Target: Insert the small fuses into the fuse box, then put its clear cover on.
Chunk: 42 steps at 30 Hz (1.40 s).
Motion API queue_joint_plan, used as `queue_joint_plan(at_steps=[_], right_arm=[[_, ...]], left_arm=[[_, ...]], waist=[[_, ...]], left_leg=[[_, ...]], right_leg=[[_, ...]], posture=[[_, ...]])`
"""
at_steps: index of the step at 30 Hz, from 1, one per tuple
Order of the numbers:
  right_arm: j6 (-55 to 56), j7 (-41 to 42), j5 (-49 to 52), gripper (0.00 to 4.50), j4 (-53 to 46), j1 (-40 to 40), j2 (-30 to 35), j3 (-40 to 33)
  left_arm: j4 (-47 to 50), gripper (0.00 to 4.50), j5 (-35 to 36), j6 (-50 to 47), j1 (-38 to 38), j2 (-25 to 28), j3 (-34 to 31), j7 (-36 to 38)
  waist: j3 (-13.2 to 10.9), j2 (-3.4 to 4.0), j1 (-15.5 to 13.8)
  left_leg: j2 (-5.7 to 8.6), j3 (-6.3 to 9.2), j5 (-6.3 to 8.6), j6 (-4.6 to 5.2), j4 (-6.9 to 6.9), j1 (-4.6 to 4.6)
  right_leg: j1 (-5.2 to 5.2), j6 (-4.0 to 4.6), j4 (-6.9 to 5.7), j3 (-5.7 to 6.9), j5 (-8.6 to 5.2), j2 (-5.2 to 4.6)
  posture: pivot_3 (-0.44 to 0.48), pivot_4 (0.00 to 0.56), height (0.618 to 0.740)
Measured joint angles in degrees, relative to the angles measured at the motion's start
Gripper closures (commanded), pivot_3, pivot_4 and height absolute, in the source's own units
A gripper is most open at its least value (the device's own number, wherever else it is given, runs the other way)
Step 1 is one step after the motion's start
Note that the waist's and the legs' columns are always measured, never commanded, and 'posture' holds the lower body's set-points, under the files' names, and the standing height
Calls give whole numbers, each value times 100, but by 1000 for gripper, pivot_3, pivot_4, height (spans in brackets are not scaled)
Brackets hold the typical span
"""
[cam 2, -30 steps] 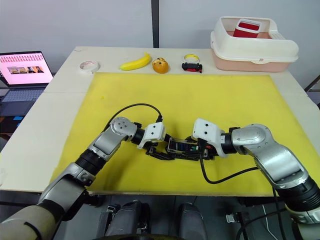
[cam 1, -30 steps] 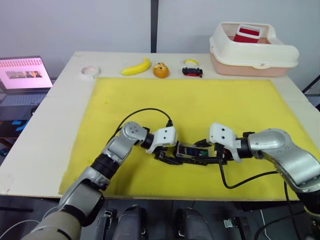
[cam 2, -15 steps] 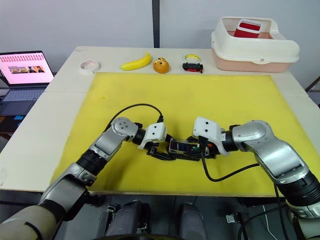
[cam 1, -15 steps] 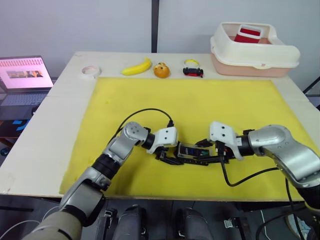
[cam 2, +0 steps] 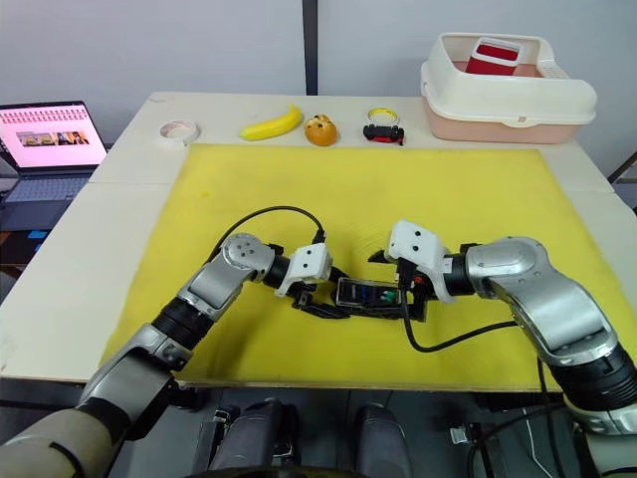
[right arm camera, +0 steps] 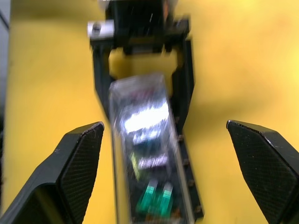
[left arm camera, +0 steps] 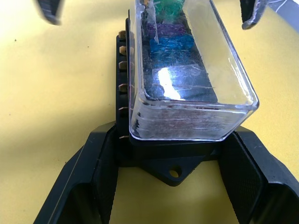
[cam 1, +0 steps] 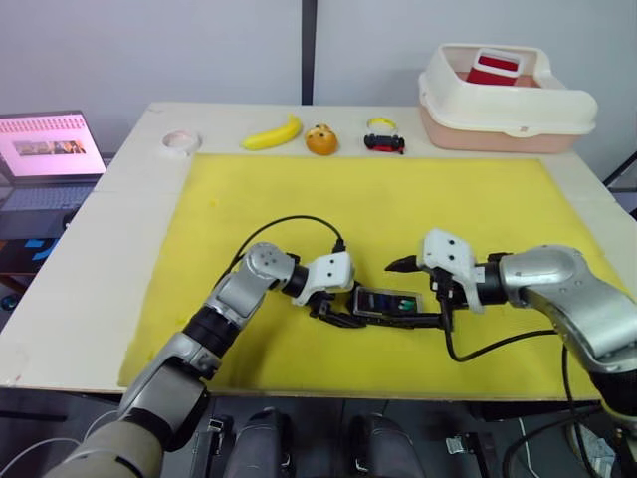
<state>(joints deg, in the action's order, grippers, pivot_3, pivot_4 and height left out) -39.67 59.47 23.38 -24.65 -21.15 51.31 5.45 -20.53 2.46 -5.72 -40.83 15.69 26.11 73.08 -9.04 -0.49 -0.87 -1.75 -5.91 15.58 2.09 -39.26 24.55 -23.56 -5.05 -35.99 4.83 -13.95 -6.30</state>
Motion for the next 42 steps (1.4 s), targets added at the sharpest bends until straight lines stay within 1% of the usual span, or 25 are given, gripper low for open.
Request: queue_joint_plan(at_steps=[1,3,4,5,9,11,17,19,20,28,34,38,42], right_arm=[[118,-25,9,272,-3,67,-50,-67],[277,-91,178,921,-39,318,-292,-362],[334,-119,299,1452,-63,459,-419,-488],[366,-129,392,1875,-85,570,-486,-560],[649,-177,445,3871,-116,1046,-536,-717],[757,-205,441,3871,-116,1173,-548,-718],[877,-348,433,3871,-153,1175,-557,-706],[873,-439,421,4399,-125,1175,-613,-692],[859,-473,422,4485,-90,1175,-645,-676],[583,-695,364,4485,122,1115,-664,-528],[627,-781,169,4485,199,1022,-626,-375],[614,-752,232,4485,48,1169,-610,-414],[655,-685,350,4485,-314,1467,-518,-485]], left_arm=[[0,1972,-1,0,0,-1,0,-1],[0,1972,0,-1,0,-2,0,-1],[-1,1972,0,-1,0,0,-1,-1],[-1,1972,0,-1,0,0,-2,-1],[0,1972,2,-6,1,3,-5,-4],[0,1972,2,-8,1,11,-10,-1],[0,1972,3,-9,1,8,-10,-1],[0,1972,3,-9,1,9,-10,-1],[0,1972,3,-9,1,9,-10,-1],[0,1972,0,-17,12,11,-10,-5],[0,1972,-6,-39,30,4,-9,-19],[0,1972,-6,-39,30,0,-8,-18],[-3,1972,-20,-30,30,-1,-9,-23]], waist=[[0,-1,-1],[-1,-1,-1],[-1,-1,0],[-1,-1,1],[-1,-1,2],[-1,-1,11],[-1,-1,6],[-1,-1,5],[-1,-1,5],[-1,-1,10],[-1,-1,7],[-1,-1,4],[-1,-1,5]], left_leg=[[0,0,0,0,0,0],[0,0,0,0,1,0],[0,1,0,0,1,0],[0,0,0,0,1,0],[0,0,0,0,1,0],[0,0,0,0,2,0],[0,1,0,0,1,0],[0,1,0,0,1,0],[0,1,0,0,1,0],[-1,1,0,0,2,-1],[-2,2,0,1,2,-3],[-2,2,0,1,2,-3],[-2,3,1,1,2,-4]], right_leg=[[0,0,0,0,0,0],[1,-2,0,1,1,1],[2,-3,0,1,1,2],[2,-4,0,1,2,1],[2,-2,0,2,1,2],[1,-2,0,1,1,3],[1,-2,0,1,0,3],[1,-2,0,1,0,4],[1,-2,0,1,0,4],[0,-1,0,1,0,3],[4,0,1,1,-1,4],[4,-1,1,1,-1,4],[5,-1,1,2,-1,4]], posture=[[0,150,740],[0,150,740],[0,150,740],[0,150,740],[0,150,740],[0,150,740],[0,150,740],[0,150,740],[0,150,740],[0,150,740],[0,150,740],[0,150,740],[0,150,740]])
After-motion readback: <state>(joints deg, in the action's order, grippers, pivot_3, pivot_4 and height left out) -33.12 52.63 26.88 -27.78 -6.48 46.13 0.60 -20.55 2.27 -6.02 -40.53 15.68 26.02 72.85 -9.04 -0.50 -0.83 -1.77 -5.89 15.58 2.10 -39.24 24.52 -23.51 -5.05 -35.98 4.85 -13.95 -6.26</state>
